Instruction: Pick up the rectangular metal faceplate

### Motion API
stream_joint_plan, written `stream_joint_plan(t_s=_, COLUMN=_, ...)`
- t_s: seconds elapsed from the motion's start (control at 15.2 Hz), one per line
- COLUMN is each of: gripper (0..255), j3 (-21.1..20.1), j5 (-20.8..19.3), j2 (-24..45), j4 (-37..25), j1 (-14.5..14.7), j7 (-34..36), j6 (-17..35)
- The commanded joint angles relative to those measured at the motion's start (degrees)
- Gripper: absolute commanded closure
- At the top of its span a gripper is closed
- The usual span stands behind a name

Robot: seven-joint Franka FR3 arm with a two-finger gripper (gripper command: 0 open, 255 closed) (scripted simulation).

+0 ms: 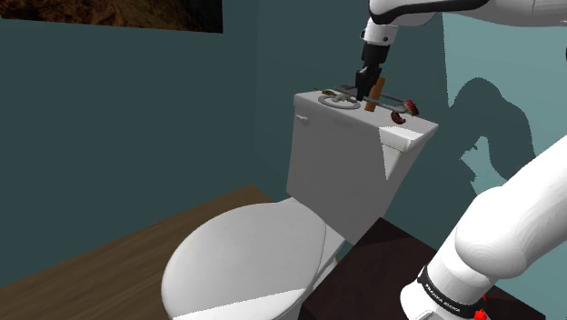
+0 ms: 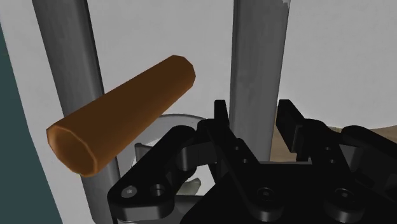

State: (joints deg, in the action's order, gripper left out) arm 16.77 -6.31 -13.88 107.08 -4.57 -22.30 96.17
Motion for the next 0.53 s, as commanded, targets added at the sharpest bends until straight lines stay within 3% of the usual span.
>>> stream_joint_plan(t_s=0.0, gripper=255, j3=-0.1, j5=0.16, j2=0.46, j4=-2.05, j1=0.11, j7=-0.01, j6=-1.62)
stream_joint_plan(t_s=0.46, gripper=255, j3=-0.09, j5=0.61, j2=1.99, j4=-9.09, j1=0.22, j7=-0.56, j6=-7.15)
